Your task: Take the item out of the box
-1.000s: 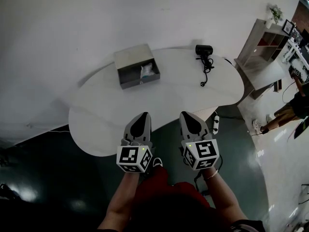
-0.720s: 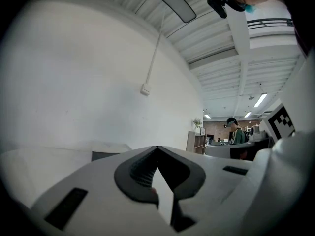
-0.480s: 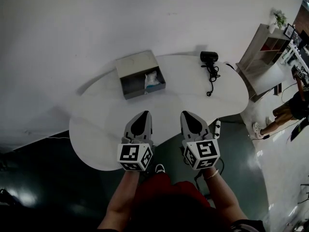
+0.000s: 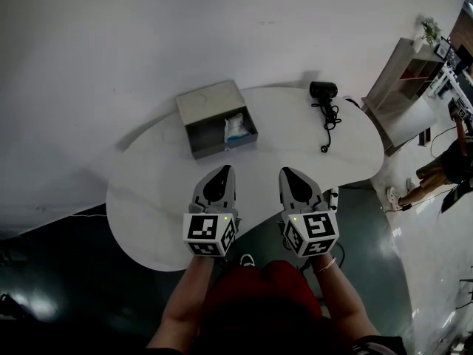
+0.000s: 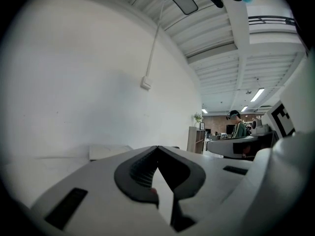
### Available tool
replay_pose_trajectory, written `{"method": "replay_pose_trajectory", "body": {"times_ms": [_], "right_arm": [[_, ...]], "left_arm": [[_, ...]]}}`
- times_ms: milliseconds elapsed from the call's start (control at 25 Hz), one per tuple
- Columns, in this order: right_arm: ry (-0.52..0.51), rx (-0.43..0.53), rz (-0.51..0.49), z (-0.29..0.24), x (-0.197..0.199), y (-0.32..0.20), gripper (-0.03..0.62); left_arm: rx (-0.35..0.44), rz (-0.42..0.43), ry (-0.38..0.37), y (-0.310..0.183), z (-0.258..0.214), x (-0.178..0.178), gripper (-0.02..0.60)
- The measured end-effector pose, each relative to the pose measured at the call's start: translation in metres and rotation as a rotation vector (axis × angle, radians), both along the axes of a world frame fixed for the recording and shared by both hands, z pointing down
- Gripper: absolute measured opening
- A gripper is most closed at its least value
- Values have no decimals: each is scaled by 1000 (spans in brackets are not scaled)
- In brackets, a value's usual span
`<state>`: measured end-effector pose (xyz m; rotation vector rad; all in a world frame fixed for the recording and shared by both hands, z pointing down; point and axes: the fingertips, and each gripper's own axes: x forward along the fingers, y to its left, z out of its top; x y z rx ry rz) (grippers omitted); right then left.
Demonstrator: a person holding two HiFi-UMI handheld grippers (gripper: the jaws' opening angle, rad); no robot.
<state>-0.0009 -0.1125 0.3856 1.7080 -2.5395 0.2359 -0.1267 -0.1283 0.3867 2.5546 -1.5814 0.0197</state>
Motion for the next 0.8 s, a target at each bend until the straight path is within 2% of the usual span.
{"method": "replay_pose_trajectory", "body": {"times_ms": [360,640,800], "right_arm": [[8,1,18,0,4,-17,15],[22,8,-18,-2,3,-45,15],[22,-3,-32,1,9,-63,15]], "left_arm": [[-2,-23,2,-29,-3,-4,21],[-9,-41,27,-62,-5,1,21],[-35,-35,-10,-83,1,7,21]]}}
